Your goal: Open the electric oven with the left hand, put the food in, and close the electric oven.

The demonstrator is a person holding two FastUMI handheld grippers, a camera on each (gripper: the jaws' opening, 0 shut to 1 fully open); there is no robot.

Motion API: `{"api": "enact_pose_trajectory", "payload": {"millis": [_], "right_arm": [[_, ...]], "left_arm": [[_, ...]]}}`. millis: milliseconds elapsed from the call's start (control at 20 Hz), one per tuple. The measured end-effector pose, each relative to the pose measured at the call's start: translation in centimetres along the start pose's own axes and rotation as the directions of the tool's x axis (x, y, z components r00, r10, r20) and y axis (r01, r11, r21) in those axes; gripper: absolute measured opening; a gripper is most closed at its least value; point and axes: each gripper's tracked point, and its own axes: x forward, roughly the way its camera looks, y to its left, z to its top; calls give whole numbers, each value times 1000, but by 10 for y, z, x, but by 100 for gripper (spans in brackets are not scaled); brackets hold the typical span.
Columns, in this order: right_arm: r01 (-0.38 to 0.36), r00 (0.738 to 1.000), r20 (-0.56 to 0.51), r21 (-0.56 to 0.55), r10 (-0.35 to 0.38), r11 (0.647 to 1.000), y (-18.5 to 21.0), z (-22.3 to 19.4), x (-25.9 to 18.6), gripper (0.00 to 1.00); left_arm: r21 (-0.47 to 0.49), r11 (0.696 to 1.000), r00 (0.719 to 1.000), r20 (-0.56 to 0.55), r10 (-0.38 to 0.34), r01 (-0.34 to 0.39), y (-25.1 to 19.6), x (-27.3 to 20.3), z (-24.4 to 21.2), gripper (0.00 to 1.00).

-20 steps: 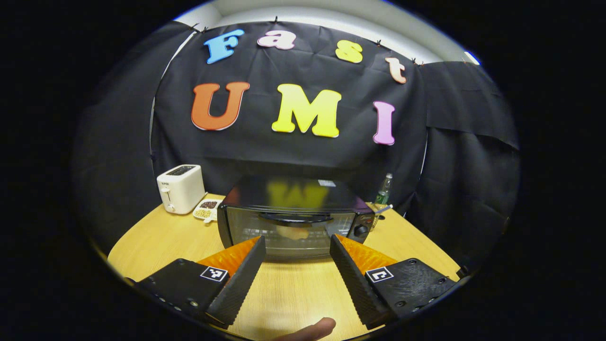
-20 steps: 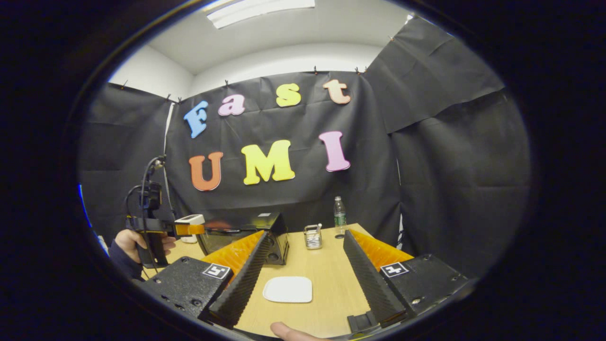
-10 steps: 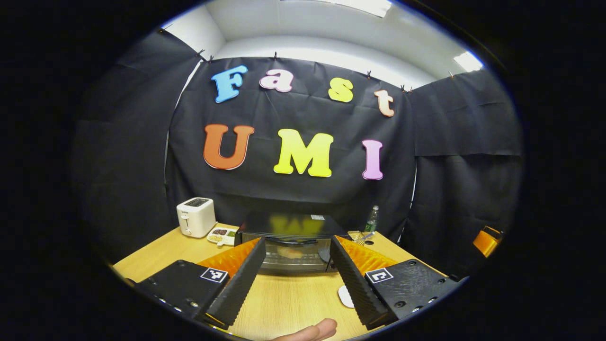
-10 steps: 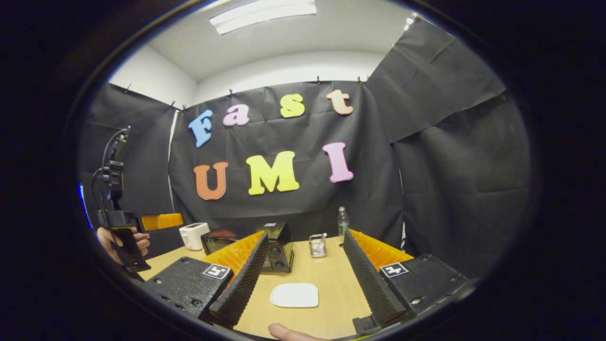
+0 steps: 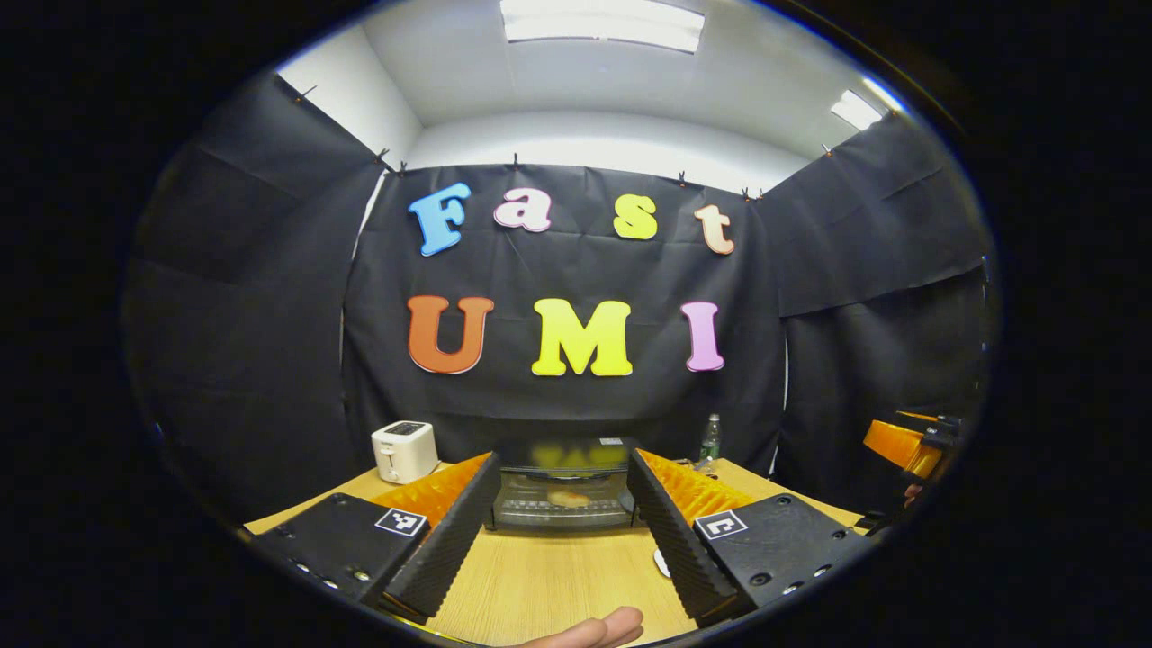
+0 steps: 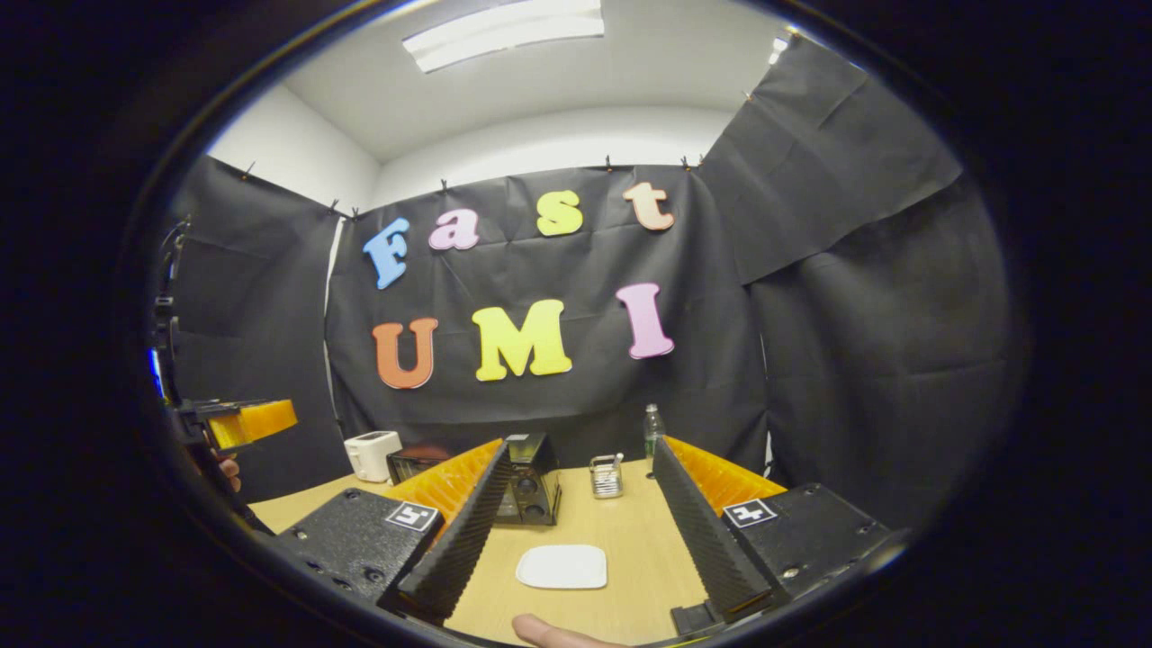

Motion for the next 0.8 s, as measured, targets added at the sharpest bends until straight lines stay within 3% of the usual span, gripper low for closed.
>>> {"api": "enact_pose_trajectory", "payload": {"millis": [250, 400, 800], "right_arm": [[-17, 1000, 20, -36, 18, 999, 5, 12, -16, 96], [-25, 999, 41, -57, 27, 998, 11, 18, -20, 96], [-15, 1000, -1, -47, 15, 999, 6, 2, -11, 96]], "left_arm": [[32, 999, 998, -67, 19, -16, -3, -25, -25, 93], [37, 999, 998, -52, 33, -31, 5, -27, -21, 95], [20, 1000, 996, -91, 23, -21, 7, -23, -32, 95]]}}
